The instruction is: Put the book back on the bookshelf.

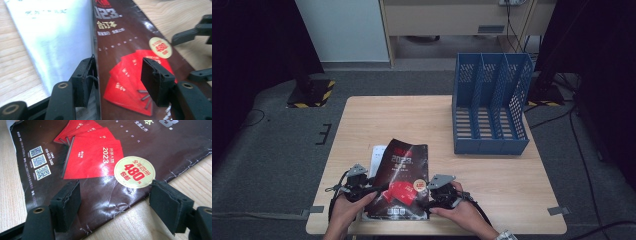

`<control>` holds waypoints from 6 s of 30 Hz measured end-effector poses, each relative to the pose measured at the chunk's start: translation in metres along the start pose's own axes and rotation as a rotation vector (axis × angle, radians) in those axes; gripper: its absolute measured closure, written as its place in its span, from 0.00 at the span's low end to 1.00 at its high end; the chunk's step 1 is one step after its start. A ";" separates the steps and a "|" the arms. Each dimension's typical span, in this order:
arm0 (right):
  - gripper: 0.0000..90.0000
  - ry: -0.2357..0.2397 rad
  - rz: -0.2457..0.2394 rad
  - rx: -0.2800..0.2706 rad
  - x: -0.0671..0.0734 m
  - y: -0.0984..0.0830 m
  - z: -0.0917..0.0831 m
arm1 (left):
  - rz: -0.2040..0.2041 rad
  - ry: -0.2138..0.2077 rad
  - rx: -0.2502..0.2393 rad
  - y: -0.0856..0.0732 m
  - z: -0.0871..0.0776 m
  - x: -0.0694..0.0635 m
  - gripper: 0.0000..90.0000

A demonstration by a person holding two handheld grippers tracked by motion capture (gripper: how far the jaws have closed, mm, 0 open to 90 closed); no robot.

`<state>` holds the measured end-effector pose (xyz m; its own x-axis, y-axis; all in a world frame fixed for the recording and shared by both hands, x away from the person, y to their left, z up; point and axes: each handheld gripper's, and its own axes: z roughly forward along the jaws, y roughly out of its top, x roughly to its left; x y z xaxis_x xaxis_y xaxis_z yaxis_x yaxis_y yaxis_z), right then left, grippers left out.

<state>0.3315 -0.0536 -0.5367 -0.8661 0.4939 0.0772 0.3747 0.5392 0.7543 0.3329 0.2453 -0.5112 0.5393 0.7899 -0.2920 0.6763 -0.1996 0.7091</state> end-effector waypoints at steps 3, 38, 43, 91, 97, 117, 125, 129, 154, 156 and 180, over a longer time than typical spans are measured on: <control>0.28 0.001 0.000 0.001 0.000 0.000 0.000 | -0.009 0.002 0.005 0.002 0.005 0.001 0.45; 0.22 -0.009 0.009 0.006 -0.002 0.001 0.001 | -0.007 0.058 0.058 0.008 0.024 0.000 0.94; 0.15 0.004 0.009 0.016 -0.002 0.001 0.002 | 0.006 0.055 0.028 0.010 0.020 -0.003 0.99; 0.08 0.113 0.085 0.077 -0.019 0.023 0.015 | 0.038 0.058 -0.172 0.012 -0.012 -0.009 0.78; 0.08 0.104 0.082 0.069 -0.019 0.021 0.014 | 0.014 0.184 -0.177 0.009 -0.016 0.003 0.55; 0.09 0.096 0.081 0.050 -0.019 0.019 0.014 | -0.014 0.270 0.020 -0.005 0.005 0.024 0.38; 0.10 0.092 0.071 0.036 -0.020 0.016 0.012 | 0.023 0.263 0.018 -0.004 0.009 0.021 0.49; 0.11 0.098 0.096 0.011 -0.023 0.013 0.010 | 0.035 0.235 0.019 -0.002 0.012 0.018 0.51; 0.23 0.065 0.172 0.013 -0.050 0.013 0.002 | 0.152 0.103 0.054 0.008 0.036 -0.007 0.48; 0.26 0.051 0.173 0.011 -0.051 0.013 0.002 | 0.149 0.095 0.049 0.010 0.038 -0.009 0.48; 0.64 -0.072 0.134 0.010 -0.053 0.015 0.003 | 0.191 0.090 0.055 0.012 0.047 -0.021 0.44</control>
<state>0.3846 -0.0694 -0.5314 -0.7823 0.6092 0.1296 0.4890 0.4719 0.7337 0.3531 0.1988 -0.5271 0.6149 0.7827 -0.0957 0.5940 -0.3799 0.7091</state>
